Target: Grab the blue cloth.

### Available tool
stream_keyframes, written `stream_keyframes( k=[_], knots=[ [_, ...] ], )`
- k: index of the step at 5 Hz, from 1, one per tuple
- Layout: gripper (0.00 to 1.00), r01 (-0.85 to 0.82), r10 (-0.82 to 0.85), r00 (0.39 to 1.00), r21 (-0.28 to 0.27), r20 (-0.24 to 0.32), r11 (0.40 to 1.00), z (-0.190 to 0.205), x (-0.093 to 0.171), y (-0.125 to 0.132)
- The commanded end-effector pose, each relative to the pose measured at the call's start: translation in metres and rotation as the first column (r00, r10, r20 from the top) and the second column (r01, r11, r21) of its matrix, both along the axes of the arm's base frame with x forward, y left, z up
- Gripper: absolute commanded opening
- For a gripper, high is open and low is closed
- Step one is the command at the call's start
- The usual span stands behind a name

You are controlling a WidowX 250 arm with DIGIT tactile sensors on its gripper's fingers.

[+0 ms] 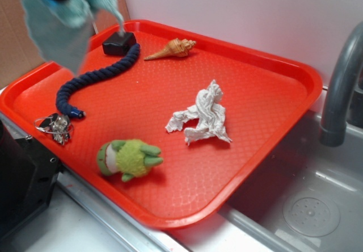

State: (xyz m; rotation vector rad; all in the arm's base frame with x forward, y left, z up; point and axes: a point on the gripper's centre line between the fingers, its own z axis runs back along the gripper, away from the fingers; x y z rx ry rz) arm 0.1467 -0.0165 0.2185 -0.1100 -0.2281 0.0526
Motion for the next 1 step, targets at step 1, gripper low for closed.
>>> stream_keyframes(
  k=[1],
  knots=[
    [0.0, -0.278, 0.279, 0.959, -0.039, 0.038, 0.96, 0.023, -0.01, 0.0402]
  ],
)
